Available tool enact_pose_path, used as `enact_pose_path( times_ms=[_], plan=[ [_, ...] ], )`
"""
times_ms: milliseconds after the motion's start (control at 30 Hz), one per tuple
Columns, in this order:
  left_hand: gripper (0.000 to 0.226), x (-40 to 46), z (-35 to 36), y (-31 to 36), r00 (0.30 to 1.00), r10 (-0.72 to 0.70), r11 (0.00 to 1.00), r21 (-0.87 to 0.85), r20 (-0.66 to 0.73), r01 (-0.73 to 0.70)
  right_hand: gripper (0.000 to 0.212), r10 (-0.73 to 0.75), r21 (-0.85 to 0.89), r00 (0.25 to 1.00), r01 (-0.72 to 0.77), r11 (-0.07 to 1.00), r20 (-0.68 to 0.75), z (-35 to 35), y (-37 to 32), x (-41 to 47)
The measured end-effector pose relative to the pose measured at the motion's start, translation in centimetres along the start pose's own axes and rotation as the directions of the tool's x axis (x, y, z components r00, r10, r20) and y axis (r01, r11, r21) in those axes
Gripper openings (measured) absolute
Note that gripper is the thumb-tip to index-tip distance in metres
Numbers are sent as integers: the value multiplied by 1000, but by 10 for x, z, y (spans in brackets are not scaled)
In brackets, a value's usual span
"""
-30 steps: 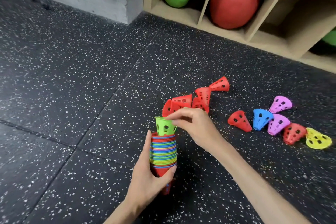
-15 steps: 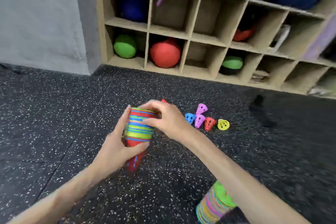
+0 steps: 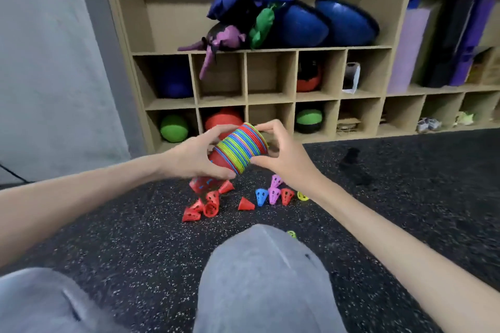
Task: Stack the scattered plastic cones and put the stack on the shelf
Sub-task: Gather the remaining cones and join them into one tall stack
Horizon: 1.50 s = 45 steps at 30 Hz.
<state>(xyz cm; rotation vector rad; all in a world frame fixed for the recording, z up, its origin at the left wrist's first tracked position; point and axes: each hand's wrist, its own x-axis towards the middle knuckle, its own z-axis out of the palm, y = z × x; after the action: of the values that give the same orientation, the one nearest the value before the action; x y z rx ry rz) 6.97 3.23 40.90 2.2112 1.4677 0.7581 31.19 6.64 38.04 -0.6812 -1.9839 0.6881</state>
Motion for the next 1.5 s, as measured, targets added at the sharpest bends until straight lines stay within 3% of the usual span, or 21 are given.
enact_pose_path(
  times_ms=[200, 400, 533, 633, 967, 1300, 1500],
  plan=[
    [90, 32, 34, 21, 997, 14, 1000, -1, 73, -14, 50, 155, 187, 987, -145, 972, -40, -40, 37, -35],
    [77, 55, 80, 3, 991, -36, 999, 25, 131, 33, 81, 324, 347, 942, -336, 876, 93, -42, 106, -65],
    [70, 62, 112, -21, 989, -65, 998, -5, 134, 66, 70, 399, 393, 909, -411, 822, 116, -24, 149, -92],
    [82, 63, 134, -39, 992, -113, 993, -17, 63, 114, 66, 458, 439, 885, -445, 781, 83, -9, 172, -109],
    [79, 62, 196, -72, 911, -283, 932, -309, -300, 188, 65, 528, 343, 849, -492, 800, -14, 31, 221, -138],
    [80, 60, 242, -77, 923, -315, 920, -310, -221, 240, 61, 646, 221, 763, -631, 743, 6, 52, 250, -165],
    [57, 52, 275, -66, 944, -293, 911, -344, -150, 228, 55, 663, 81, 748, -659, 747, -27, 59, 256, -183]
  ],
)
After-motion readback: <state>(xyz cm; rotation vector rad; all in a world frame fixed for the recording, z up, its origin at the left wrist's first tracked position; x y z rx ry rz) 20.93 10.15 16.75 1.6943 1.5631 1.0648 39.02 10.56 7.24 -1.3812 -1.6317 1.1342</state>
